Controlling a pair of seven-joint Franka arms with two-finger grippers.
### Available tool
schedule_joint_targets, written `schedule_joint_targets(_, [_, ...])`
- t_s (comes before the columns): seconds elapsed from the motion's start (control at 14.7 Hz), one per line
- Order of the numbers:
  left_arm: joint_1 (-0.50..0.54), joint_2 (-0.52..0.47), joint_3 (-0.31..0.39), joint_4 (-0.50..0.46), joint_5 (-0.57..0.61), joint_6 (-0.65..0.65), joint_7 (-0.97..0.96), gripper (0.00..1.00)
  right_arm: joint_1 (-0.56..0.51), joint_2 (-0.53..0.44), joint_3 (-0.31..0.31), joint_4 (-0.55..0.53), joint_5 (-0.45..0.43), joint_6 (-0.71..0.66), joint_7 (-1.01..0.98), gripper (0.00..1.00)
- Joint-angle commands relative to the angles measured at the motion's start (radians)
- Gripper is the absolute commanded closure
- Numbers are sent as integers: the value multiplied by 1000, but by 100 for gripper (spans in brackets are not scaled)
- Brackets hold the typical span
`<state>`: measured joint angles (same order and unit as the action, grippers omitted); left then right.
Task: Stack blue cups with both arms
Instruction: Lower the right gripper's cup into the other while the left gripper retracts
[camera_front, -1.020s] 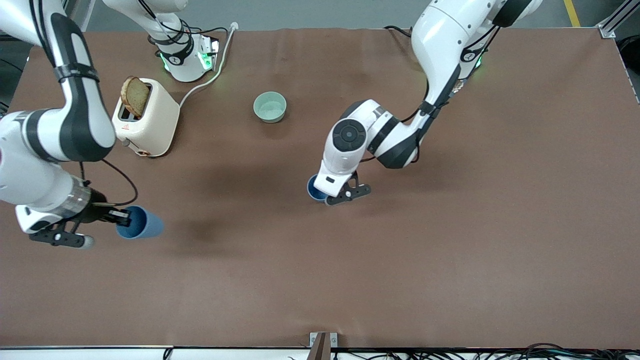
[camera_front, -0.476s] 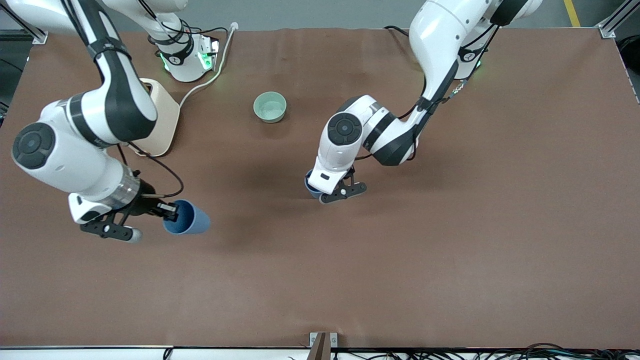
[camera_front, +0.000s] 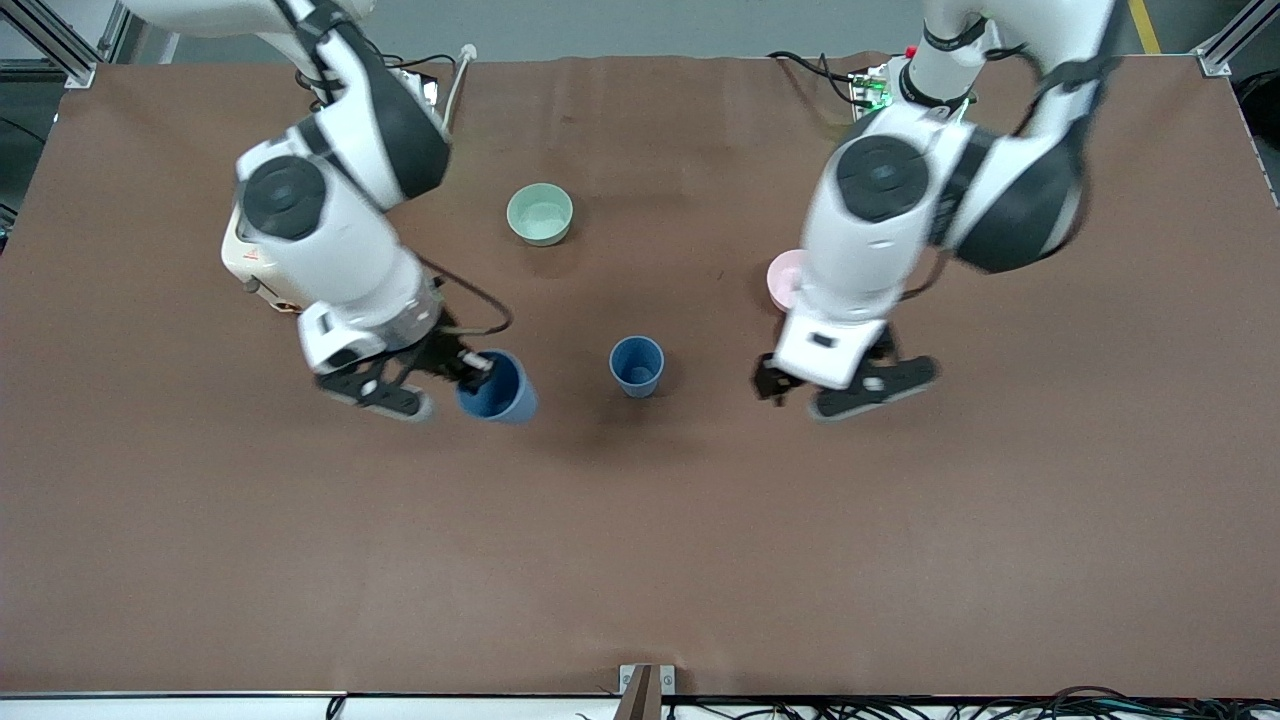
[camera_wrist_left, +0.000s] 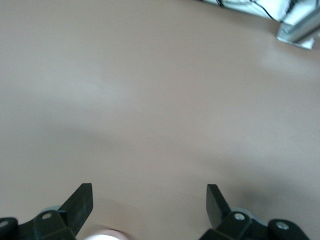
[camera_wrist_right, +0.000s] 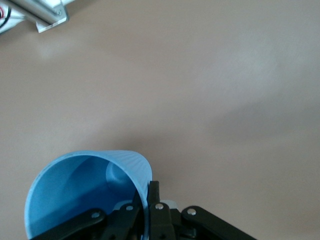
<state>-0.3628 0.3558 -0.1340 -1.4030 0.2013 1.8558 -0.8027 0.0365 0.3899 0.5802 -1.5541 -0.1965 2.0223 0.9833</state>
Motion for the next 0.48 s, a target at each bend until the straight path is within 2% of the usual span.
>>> schedule_joint_targets(0.0, [96, -127, -9, -37, 10, -67, 164, 0, 75, 62, 29, 6, -105, 13, 162, 99])
schedule_joint_targets(0.27, [195, -253, -7, -39, -43, -200, 335, 0, 150, 150, 30, 5, -204, 81, 304, 99])
schedule_joint_targets(0.41, [241, -291, -9, -39, -78, -240, 377, 0, 163, 167, 35, 5, -215, 85, 330, 99])
